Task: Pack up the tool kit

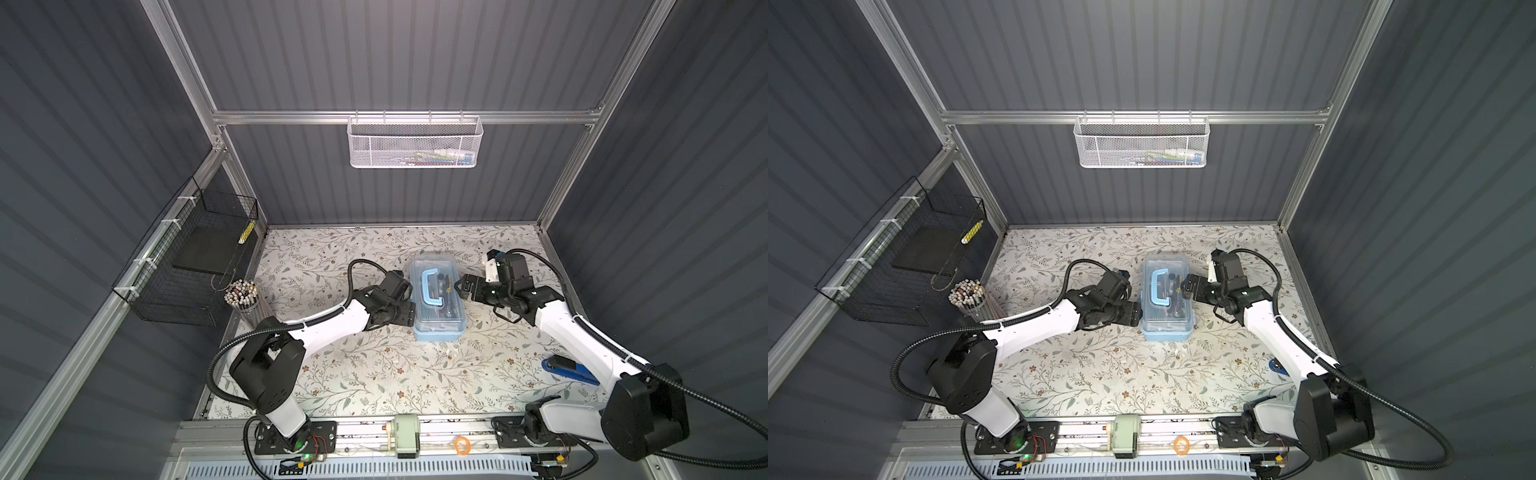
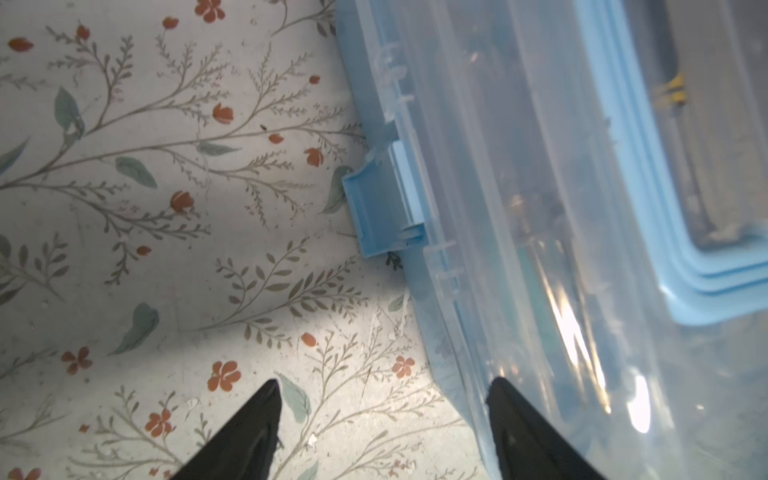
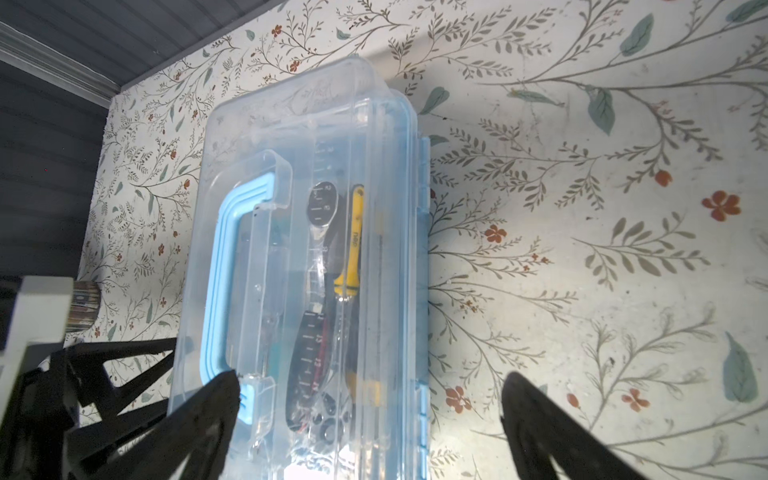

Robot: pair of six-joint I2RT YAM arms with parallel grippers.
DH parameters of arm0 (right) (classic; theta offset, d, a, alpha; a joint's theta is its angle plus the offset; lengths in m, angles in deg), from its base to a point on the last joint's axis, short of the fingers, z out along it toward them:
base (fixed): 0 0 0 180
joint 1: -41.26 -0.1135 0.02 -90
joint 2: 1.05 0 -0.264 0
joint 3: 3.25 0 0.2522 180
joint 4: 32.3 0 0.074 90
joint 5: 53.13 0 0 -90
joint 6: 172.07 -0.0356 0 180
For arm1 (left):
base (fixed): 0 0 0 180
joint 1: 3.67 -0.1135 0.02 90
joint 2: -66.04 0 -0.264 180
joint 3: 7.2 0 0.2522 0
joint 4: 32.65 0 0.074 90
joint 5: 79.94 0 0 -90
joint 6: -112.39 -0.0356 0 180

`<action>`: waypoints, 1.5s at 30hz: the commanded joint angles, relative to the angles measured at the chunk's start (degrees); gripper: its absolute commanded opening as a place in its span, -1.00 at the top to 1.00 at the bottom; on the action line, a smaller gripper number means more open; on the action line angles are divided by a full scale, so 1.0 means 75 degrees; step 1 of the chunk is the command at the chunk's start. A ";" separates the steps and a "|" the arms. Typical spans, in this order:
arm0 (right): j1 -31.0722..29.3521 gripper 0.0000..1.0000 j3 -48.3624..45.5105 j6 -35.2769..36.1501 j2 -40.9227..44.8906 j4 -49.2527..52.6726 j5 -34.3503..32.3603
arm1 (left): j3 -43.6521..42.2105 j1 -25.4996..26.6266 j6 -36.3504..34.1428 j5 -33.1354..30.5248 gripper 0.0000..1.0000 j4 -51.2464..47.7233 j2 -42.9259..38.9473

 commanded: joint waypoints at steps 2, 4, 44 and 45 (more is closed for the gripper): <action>0.0017 -0.98 -0.0105 0.0132 0.0091 -0.0296 0.0187 | 0.0274 0.0123 -0.0187 0.0580 -0.54 0.0194 0.0245; 0.0016 -0.98 -0.0121 0.0177 0.0033 -0.0294 0.0182 | 0.0351 0.0238 -0.0183 0.0580 -0.53 0.0223 0.0315; 0.0042 -0.98 0.0763 0.1166 -0.1164 -0.0049 -0.0316 | -0.0237 0.0795 -0.3008 -0.0537 -0.84 0.1464 0.1085; 0.0039 -0.98 0.0788 0.1181 -0.1191 -0.0049 -0.0309 | -0.0229 0.0795 -0.3043 -0.0510 -0.84 0.1525 0.1147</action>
